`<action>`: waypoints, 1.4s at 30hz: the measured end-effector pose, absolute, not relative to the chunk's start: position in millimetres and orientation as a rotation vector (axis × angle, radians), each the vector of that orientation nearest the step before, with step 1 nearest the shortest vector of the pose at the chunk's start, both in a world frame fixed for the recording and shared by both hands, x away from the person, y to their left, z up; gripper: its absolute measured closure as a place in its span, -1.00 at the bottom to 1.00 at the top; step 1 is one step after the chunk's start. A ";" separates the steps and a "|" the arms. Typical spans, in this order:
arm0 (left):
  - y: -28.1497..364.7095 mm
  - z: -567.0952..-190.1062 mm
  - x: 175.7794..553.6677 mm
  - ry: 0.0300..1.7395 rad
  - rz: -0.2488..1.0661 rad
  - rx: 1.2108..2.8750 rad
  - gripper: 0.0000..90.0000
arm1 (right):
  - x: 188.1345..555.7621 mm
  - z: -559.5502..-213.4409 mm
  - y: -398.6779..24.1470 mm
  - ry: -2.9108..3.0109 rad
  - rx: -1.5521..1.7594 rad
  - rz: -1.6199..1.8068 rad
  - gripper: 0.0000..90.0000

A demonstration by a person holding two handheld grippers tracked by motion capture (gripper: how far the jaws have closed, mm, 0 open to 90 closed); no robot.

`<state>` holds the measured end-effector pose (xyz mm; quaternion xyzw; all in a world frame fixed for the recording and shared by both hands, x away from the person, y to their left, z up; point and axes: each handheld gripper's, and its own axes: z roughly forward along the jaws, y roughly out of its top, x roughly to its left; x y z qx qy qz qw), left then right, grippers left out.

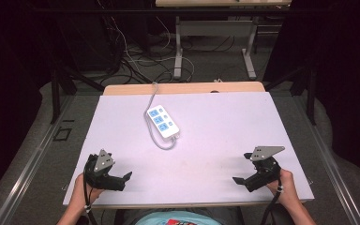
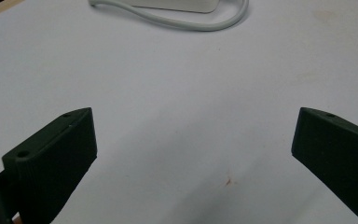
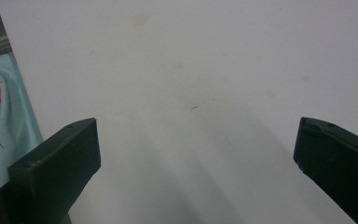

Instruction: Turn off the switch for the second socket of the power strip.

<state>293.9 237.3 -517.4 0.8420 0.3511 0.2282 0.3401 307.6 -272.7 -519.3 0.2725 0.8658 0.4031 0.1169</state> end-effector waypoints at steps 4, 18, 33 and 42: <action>234.0 -516.0 295.0 0.918 0.604 2.187 -1.00 | 307.8 -519.4 -272.8 2.536 0.793 1.182 -0.99; 227.4 -515.5 304.7 0.931 0.624 2.199 -1.00 | 308.0 -518.1 -272.7 2.581 0.766 1.167 -0.97; 214.6 -511.5 318.4 0.903 0.666 2.234 -1.00 | 308.7 -519.5 -271.8 2.575 0.775 1.164 -0.96; 200.0 -513.5 336.3 0.892 0.668 2.256 -1.00 | 309.1 -519.2 -272.2 2.598 0.784 1.152 -0.96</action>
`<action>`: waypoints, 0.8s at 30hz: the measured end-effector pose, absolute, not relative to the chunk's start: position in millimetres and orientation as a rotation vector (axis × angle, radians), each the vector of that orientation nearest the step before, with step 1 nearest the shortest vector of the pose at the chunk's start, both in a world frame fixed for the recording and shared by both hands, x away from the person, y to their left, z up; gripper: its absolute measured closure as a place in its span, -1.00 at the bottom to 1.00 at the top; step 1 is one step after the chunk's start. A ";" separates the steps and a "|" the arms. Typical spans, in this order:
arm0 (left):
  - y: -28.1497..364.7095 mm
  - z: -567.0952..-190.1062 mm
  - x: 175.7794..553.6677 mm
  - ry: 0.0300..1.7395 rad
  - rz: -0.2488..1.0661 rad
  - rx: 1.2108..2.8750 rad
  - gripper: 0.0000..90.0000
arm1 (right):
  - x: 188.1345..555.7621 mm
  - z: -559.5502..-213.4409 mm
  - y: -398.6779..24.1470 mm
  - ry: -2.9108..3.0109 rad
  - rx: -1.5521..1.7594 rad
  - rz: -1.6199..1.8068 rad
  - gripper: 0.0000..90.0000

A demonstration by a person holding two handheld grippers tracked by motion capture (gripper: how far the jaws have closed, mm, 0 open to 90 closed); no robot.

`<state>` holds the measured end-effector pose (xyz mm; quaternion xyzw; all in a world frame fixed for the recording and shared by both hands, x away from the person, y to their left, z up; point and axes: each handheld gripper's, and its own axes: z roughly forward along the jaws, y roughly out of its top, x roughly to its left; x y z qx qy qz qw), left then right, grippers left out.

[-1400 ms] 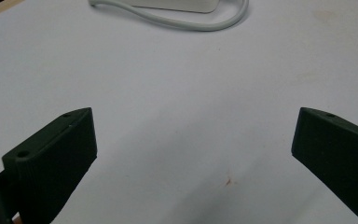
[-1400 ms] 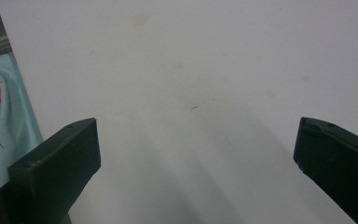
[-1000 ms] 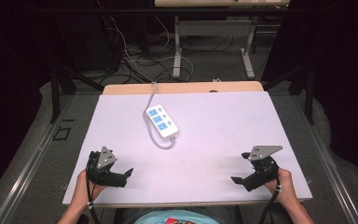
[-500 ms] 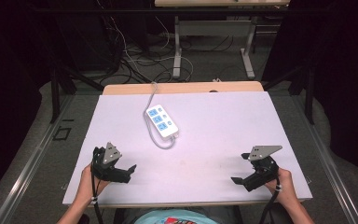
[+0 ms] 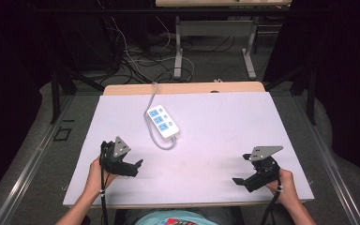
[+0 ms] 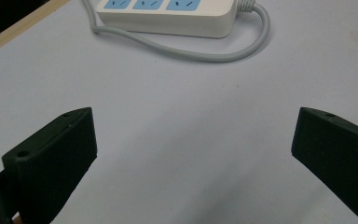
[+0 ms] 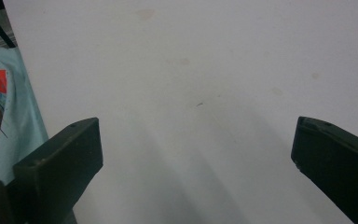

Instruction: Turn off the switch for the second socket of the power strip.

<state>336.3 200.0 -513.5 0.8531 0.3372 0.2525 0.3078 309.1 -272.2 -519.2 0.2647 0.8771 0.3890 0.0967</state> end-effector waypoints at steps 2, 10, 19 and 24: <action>197.1 -513.5 339.2 0.883 0.671 2.260 -1.00 | 309.5 -520.5 -271.7 2.576 0.791 1.162 -0.96; 192.1 -514.2 354.3 0.893 0.672 2.263 -1.00 | 310.2 -519.7 -272.1 2.594 0.787 1.150 -0.96; 186.1 -512.1 367.7 0.887 0.671 2.262 -0.99 | 309.5 -520.1 -272.7 2.580 0.789 1.150 -0.96; 182.0 -512.2 375.2 0.883 0.664 2.278 -0.99 | 309.0 -519.1 -272.6 2.595 0.781 1.138 -0.96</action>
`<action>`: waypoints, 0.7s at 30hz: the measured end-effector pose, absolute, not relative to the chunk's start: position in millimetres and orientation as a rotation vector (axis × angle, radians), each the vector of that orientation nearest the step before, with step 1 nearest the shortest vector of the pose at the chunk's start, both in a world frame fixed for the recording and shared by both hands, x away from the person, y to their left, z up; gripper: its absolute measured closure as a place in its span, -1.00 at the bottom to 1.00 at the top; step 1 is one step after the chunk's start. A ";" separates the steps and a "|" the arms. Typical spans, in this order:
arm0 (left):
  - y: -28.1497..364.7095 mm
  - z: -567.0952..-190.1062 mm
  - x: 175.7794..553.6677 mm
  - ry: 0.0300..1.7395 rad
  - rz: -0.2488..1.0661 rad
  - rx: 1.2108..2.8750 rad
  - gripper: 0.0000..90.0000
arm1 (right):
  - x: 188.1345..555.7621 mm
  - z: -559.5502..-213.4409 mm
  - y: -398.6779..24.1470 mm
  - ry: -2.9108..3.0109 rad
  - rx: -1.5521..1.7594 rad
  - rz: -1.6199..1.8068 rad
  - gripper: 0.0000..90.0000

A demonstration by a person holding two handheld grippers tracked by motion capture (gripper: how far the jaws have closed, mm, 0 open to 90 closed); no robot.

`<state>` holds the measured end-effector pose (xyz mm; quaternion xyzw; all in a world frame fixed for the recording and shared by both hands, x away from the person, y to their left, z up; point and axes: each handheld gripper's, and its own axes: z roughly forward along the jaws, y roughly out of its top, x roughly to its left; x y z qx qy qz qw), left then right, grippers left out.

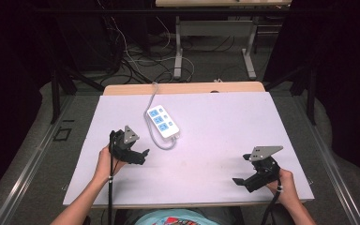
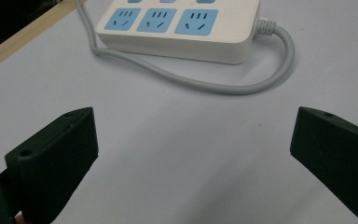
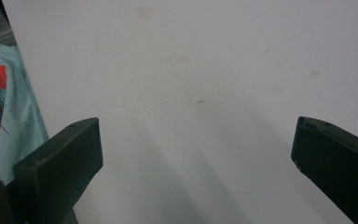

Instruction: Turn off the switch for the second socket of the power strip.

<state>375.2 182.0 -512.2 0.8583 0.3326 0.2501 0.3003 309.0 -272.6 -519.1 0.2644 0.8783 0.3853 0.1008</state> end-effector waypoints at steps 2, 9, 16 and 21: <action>180.5 -512.2 378.2 0.881 0.662 2.278 -0.99 | 309.3 -519.6 -272.1 2.594 0.788 1.148 -0.96; 175.2 -512.4 391.2 0.884 0.657 2.277 -0.99 | 309.4 -519.8 -271.6 2.589 0.771 1.156 -0.96; 172.8 -512.4 404.1 0.920 0.629 2.261 -0.99 | 309.4 -519.6 -272.3 2.608 0.781 1.154 -0.97; 171.6 -513.1 411.5 0.927 0.618 2.247 -0.99 | 311.0 -520.7 -271.7 2.602 0.783 1.154 -0.97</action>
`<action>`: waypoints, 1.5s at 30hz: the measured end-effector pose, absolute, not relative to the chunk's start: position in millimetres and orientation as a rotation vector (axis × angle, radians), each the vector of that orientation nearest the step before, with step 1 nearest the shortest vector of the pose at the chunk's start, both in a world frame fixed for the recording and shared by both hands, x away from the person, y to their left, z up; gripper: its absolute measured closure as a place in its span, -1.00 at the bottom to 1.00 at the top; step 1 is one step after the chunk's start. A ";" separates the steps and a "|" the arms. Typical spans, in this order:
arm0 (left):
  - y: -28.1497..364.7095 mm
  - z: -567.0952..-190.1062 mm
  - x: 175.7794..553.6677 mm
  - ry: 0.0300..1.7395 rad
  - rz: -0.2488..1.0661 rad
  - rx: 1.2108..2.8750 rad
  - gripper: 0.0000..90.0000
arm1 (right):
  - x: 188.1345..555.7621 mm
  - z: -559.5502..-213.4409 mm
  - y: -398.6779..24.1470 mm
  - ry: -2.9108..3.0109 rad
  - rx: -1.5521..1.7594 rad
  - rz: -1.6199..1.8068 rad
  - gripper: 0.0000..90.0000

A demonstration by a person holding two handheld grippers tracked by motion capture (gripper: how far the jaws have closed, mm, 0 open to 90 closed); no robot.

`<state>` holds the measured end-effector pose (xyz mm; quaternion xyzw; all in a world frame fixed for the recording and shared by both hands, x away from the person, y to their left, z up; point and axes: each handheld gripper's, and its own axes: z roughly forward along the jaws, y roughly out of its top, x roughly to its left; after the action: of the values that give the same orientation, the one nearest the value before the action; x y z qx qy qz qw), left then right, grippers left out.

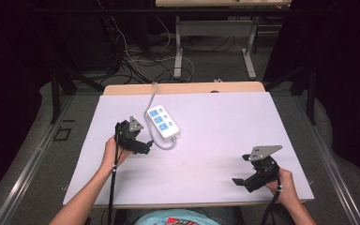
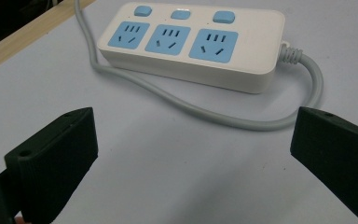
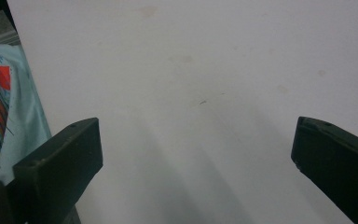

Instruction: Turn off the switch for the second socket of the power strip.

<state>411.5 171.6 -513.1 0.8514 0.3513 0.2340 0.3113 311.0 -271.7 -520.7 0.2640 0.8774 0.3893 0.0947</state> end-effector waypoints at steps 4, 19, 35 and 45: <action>168.5 -514.0 417.2 0.928 0.611 2.244 -0.99 | 309.9 -520.7 -270.8 2.586 0.780 1.163 -0.97; 157.1 -512.4 436.7 0.911 0.613 2.268 -0.99 | 310.7 -521.0 -269.9 2.608 0.773 1.161 -0.96; 147.2 -508.9 456.3 0.915 0.613 2.273 -0.96 | 310.6 -520.6 -269.1 2.606 0.775 1.153 -0.96; 141.1 -510.1 466.4 0.905 0.616 2.286 -0.95 | 310.7 -520.6 -269.1 2.615 0.771 1.154 -0.96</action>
<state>466.4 141.1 -510.1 0.8608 0.3406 0.2320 0.2987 310.7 -269.1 -520.6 0.2593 0.8797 0.3883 0.0904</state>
